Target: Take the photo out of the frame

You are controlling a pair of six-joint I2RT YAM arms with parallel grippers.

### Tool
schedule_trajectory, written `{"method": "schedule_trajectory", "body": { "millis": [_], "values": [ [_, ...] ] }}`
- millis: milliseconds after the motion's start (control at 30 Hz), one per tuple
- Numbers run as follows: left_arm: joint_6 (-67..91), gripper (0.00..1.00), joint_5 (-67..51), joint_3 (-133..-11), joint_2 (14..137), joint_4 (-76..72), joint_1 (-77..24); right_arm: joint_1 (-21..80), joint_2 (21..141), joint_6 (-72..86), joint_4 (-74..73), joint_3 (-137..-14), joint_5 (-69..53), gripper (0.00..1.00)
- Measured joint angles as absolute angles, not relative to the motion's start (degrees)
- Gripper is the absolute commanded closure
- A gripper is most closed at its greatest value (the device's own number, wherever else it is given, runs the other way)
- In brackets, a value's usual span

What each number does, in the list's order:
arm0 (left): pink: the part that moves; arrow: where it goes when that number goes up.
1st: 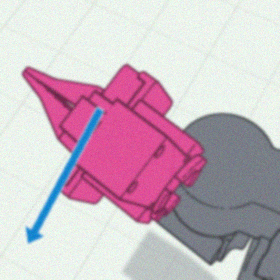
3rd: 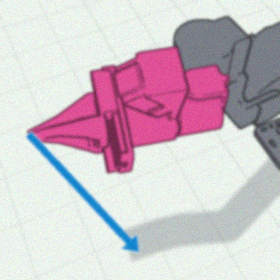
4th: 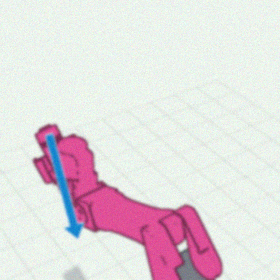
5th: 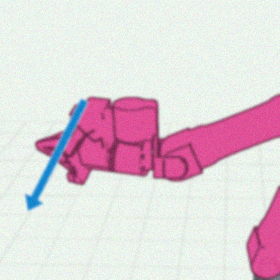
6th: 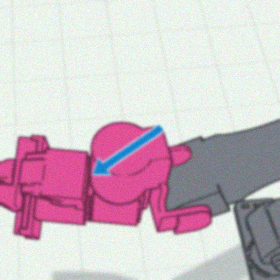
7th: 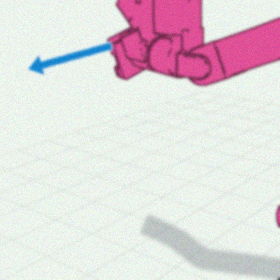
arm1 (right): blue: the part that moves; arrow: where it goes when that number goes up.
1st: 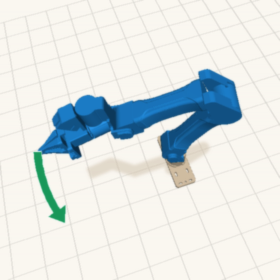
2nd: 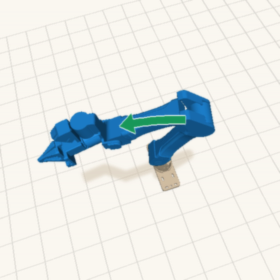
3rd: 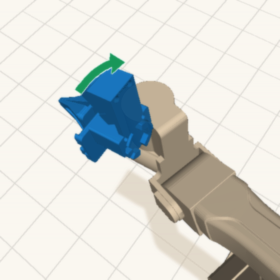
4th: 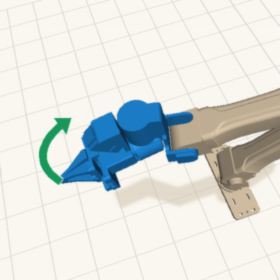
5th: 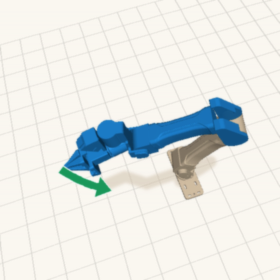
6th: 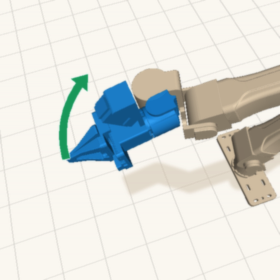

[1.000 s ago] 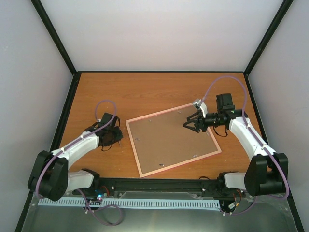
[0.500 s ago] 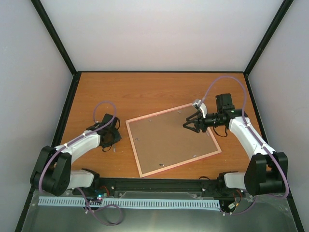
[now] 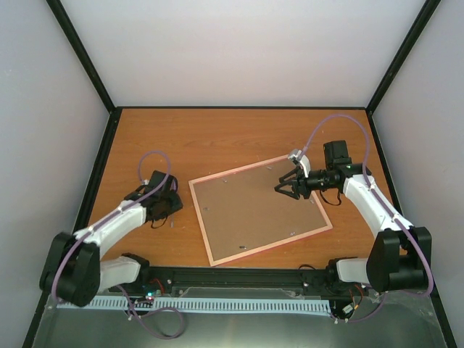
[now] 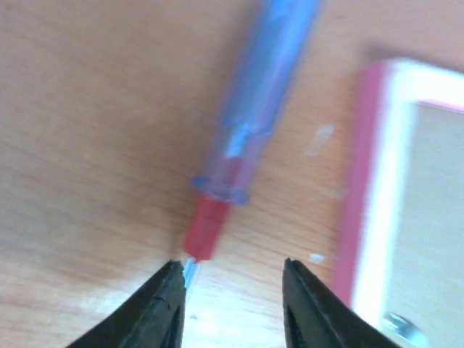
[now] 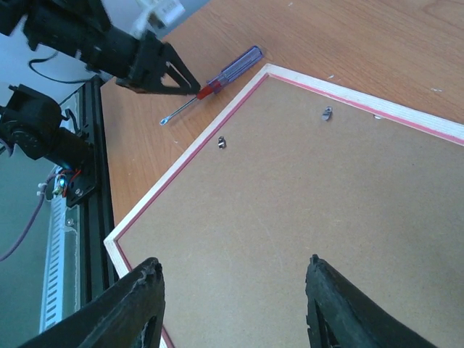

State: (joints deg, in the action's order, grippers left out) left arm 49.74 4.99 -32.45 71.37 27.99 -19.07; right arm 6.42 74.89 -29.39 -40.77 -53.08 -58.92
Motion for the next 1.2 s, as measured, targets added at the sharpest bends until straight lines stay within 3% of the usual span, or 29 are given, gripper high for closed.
{"method": "schedule_trajectory", "body": {
  "millis": [167,333,467,633,933,1200],
  "values": [
    [46.72,0.4,-0.4,-32.38,56.71,23.09,-19.03,6.42,74.52,-30.26,-40.82,-53.08,-56.64,0.46],
    [41.58,0.39,-5.93,-32.93,47.05,15.11,-19.0,9.52,72.16,-37.21,-45.01,-53.67,-50.3,0.42],
    [37.98,0.4,-13.26,-36.36,48.9,10.24,-19.97,20.56,70.02,-44.45,-48.66,-52.8,-40.58,0.42],
    [32.34,0.45,-13.15,-41.78,51.99,8.56,-25.74,31.53,67.05,-50.15,-50.24,-44.25,-27.51,0.42],
    [25.91,0.4,-7.46,-40.8,52.1,7.86,-36.14,35.44,62.41,-58.11,-51.31,-34.96,-12.49,0.41],
    [24.25,0.4,1.5,-39.64,53.74,11.86,-48.75,36.42,60.38,-61.3,-44.88,-30.0,-6.87,0.44]
  ]
}}
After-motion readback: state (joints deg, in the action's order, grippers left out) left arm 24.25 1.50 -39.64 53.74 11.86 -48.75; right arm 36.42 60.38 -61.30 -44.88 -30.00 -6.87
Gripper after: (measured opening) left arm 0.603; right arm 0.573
